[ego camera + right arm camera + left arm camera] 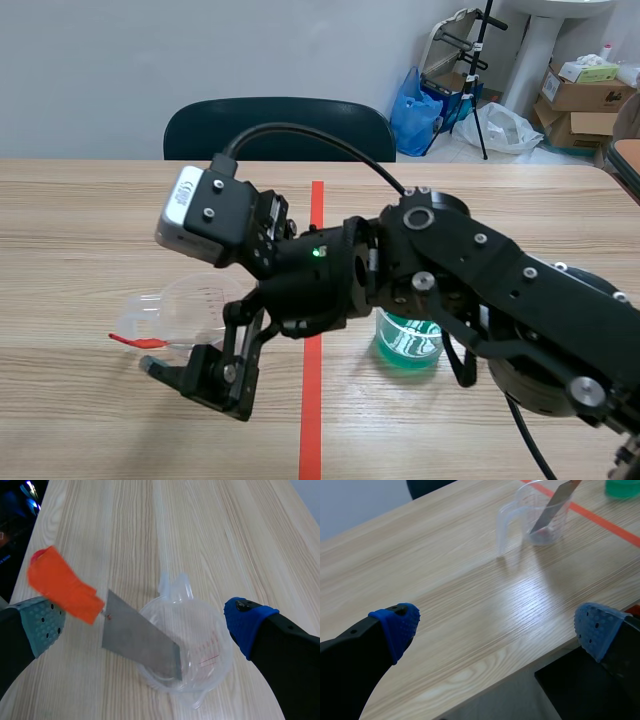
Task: Do the redox reaction experiment
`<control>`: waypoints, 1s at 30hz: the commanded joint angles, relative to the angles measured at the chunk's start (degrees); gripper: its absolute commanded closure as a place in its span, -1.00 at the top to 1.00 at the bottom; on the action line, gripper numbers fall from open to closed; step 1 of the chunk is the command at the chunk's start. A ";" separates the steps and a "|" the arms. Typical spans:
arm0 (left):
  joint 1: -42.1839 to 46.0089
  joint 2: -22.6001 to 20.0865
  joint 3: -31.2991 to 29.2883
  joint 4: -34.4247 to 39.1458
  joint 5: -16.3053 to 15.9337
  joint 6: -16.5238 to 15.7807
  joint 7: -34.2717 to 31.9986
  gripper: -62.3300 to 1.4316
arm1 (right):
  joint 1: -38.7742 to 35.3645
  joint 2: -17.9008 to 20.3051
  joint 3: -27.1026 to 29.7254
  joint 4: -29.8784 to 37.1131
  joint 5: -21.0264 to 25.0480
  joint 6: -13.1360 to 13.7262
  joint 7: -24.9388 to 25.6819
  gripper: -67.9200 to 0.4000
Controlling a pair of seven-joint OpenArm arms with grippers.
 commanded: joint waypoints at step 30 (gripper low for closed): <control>-11.30 -3.17 9.20 14.97 -4.63 -4.26 10.05 1.00 | -5.44 37.31 22.47 18.49 40.48 -3.28 3.13 1.00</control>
